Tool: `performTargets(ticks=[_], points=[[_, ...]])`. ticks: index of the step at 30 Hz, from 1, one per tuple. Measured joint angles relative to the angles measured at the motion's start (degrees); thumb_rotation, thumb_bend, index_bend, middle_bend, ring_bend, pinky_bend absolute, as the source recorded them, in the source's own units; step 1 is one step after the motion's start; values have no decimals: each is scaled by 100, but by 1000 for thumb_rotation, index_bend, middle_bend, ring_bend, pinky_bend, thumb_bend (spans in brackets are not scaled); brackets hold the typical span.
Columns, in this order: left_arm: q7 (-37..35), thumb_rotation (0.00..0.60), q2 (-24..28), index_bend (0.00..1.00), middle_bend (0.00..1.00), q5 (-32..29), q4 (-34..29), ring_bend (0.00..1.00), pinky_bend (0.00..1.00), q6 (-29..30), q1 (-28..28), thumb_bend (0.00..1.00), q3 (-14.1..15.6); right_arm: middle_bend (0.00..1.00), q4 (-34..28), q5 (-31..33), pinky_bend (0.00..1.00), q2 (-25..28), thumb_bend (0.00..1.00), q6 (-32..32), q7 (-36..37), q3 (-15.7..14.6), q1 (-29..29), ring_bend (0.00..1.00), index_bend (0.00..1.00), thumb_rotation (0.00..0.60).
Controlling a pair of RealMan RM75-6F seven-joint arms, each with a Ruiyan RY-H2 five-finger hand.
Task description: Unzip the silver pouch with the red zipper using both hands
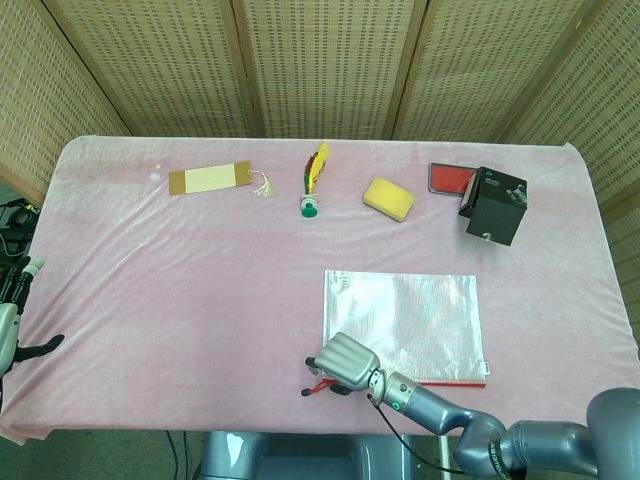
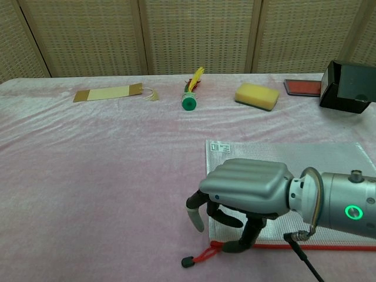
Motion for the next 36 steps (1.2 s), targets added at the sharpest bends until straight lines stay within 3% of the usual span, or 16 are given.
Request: performTargets(ticks=[22, 36], points=[[-73, 600, 39, 0, 0, -20, -4, 0, 0, -37, -21, 0, 13, 870, 46, 691, 1000, -493, 457, -193, -768, 0, 169, 882, 508, 600], [-116, 600, 59, 0, 0, -22, 2, 0, 0, -45, -26, 0, 16, 883, 148, 833, 1000, -572, 496, -173, -885, -62, 217, 890, 539, 600]])
